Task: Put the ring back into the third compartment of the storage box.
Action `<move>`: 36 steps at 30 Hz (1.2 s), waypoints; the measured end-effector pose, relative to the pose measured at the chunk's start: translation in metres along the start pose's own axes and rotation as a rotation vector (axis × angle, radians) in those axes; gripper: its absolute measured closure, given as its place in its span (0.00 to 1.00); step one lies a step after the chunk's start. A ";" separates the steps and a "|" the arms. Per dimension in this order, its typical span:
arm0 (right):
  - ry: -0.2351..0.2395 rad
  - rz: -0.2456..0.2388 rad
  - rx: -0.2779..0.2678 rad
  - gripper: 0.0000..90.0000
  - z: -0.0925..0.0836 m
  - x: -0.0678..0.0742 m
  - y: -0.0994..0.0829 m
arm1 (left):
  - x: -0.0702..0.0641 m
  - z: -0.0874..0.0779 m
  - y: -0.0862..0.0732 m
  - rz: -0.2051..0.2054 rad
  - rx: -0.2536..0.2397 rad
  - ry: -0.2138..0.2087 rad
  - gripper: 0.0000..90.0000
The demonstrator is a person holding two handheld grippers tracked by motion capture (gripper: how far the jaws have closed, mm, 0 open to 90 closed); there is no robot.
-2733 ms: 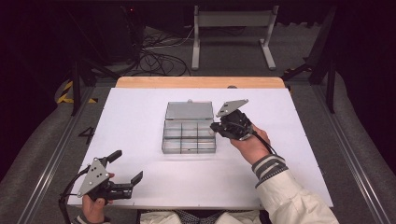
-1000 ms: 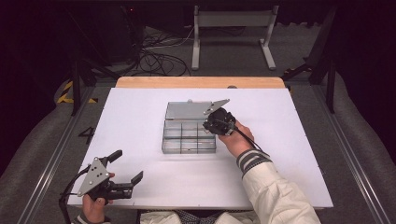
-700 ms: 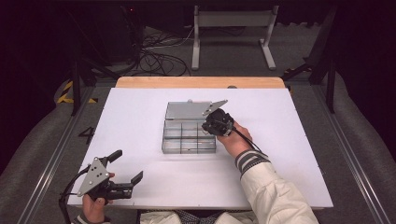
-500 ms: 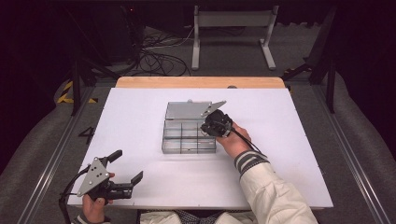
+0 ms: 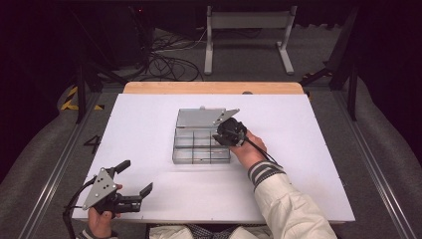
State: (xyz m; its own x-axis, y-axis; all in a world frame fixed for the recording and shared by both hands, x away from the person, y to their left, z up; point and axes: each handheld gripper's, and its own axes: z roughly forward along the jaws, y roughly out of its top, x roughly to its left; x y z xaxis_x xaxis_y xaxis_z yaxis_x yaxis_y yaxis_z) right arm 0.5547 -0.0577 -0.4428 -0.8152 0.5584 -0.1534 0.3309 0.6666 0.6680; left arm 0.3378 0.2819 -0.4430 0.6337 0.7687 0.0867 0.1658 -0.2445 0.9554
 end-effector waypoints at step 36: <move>0.085 0.090 -0.179 0.02 -0.061 0.001 0.006 | -0.001 -0.001 -0.001 -0.008 0.000 0.006 0.04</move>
State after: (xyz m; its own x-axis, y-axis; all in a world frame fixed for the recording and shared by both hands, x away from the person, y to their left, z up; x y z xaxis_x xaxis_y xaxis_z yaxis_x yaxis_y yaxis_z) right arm 0.5266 -0.0829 -0.3941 -0.8262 0.5626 -0.0303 0.3205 0.5135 0.7960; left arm 0.3367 0.2818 -0.4434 0.6282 0.7738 0.0809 0.1710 -0.2388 0.9559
